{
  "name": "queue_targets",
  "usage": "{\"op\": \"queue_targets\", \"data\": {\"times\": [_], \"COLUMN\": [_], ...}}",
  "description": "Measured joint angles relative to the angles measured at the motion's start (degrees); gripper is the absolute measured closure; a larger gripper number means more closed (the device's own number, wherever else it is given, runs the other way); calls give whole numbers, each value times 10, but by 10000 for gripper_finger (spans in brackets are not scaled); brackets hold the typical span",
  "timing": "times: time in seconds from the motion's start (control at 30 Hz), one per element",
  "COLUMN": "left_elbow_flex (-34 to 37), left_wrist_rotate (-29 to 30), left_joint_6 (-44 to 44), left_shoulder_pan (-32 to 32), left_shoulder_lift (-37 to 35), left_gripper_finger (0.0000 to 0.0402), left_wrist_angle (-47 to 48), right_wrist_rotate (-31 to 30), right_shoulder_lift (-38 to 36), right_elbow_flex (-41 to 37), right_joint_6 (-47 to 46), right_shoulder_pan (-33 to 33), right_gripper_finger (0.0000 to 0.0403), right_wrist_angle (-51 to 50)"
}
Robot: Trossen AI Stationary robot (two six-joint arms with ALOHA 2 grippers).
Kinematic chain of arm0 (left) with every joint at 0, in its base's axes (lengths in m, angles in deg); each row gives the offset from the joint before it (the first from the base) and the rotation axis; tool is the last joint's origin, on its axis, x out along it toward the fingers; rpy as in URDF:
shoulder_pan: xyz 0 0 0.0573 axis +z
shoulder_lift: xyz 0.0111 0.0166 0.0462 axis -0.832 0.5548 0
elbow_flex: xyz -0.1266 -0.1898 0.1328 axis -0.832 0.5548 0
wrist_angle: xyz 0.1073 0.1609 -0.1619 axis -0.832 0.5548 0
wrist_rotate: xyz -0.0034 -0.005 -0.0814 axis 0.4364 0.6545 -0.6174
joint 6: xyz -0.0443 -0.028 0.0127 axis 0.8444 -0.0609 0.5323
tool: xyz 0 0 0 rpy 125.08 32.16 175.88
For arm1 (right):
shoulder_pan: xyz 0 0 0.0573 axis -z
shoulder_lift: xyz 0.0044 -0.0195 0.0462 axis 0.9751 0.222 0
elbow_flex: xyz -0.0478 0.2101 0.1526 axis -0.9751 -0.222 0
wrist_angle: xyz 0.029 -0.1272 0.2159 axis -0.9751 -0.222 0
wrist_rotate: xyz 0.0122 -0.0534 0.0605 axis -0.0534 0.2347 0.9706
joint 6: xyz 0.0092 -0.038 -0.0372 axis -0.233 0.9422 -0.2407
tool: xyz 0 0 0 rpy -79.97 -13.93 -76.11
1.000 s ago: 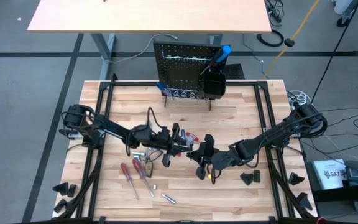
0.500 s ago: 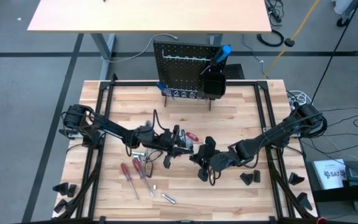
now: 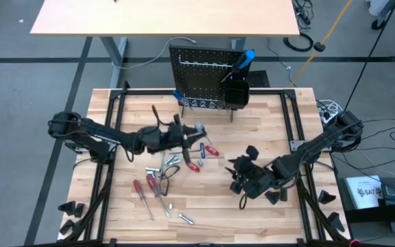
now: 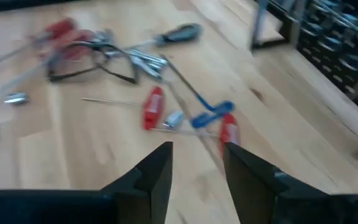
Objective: Hang tools onto peg board
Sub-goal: Hang the gray screwdriver onto the peg board
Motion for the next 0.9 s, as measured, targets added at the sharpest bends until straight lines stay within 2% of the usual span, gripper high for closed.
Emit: {"op": "queue_targets", "data": {"times": [0.1,0.2,0.4,0.53,0.9], "left_elbow_flex": [0,0,-10,-45,-139], "left_wrist_rotate": [8,42,38,24,31], "left_joint_6": [0,6,50,46,-29], "left_shoulder_pan": [32,74,152,167,171], "left_shoulder_lift": [-9,-6,39,72,135], "left_gripper_finger": [320,321,321,321,321], "left_wrist_angle": [6,-7,-52,-42,19], "right_wrist_rotate": [-16,-27,-34,-35,-38], "right_shoulder_lift": [-6,-6,-6,-6,-6], "right_elbow_flex": [0,0,0,0,0], "right_joint_6": [-30,-36,-36,-42,-47], "right_shoulder_pan": [-7,-8,-7,-7,-6], "right_gripper_finger": [272,278,284,284,284], "right_wrist_angle": [-33,-53,-67,-70,-70]}}
